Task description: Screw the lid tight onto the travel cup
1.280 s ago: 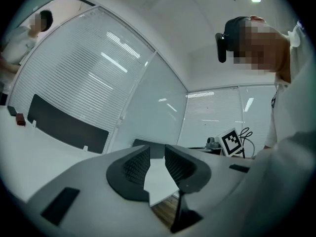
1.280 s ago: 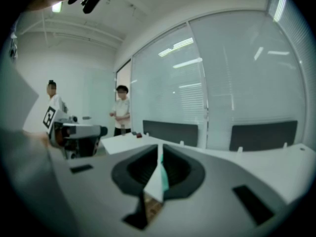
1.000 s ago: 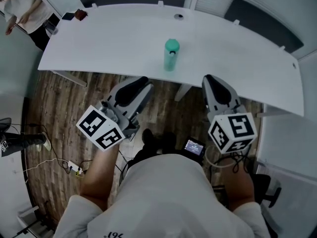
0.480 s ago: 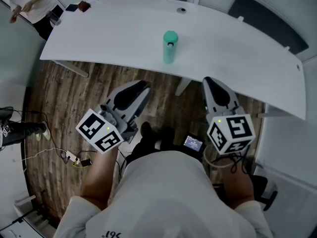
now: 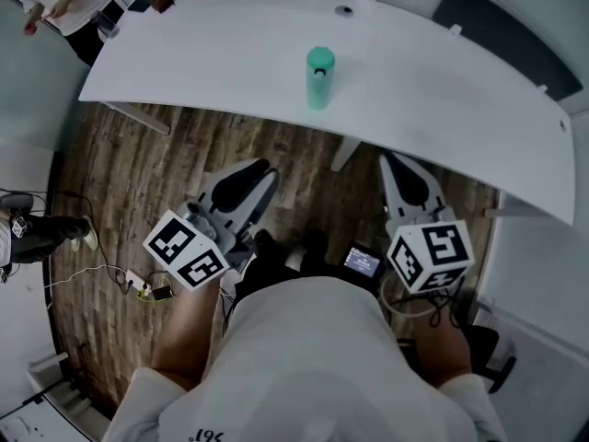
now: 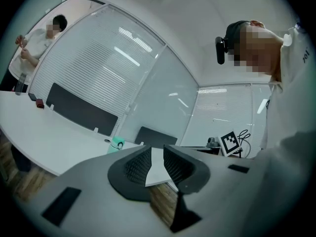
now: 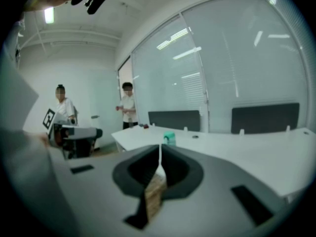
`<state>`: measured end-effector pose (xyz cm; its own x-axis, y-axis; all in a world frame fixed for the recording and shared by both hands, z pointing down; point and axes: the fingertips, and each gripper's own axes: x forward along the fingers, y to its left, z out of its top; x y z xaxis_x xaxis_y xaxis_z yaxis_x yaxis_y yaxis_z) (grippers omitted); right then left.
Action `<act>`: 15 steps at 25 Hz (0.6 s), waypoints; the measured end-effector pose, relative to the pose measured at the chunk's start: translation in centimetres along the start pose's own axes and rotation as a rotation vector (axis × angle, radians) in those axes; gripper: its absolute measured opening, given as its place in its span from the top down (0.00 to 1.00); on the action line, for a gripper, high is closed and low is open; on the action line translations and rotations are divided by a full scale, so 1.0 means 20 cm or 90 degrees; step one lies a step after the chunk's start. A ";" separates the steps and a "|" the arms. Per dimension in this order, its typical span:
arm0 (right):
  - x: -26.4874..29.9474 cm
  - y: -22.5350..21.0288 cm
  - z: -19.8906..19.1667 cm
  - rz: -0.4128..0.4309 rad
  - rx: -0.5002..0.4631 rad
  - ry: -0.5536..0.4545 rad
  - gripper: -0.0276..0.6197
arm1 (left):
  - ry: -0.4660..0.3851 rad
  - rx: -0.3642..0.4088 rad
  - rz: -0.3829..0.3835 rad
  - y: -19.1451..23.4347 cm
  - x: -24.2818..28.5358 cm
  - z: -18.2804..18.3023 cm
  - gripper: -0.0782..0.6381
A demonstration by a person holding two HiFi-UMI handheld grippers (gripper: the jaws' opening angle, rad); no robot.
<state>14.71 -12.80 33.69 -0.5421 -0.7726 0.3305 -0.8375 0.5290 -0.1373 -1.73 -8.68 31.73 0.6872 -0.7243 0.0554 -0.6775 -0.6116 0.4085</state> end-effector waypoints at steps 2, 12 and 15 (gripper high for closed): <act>-0.01 0.01 0.00 -0.005 0.001 0.000 0.91 | 0.005 -0.002 -0.007 0.00 0.00 -0.01 0.76; 0.04 0.16 0.03 -0.040 0.008 -0.006 0.92 | 0.033 -0.005 -0.042 0.09 -0.10 0.03 0.76; 0.03 0.21 0.04 -0.056 0.009 -0.008 0.92 | 0.037 -0.005 -0.053 0.11 -0.15 0.04 0.76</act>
<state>10.83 -11.38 32.58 -0.4678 -0.8197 0.3305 -0.8824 0.4546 -0.1215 -5.53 -8.20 31.68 0.7552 -0.6513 0.0746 -0.6160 -0.6661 0.4206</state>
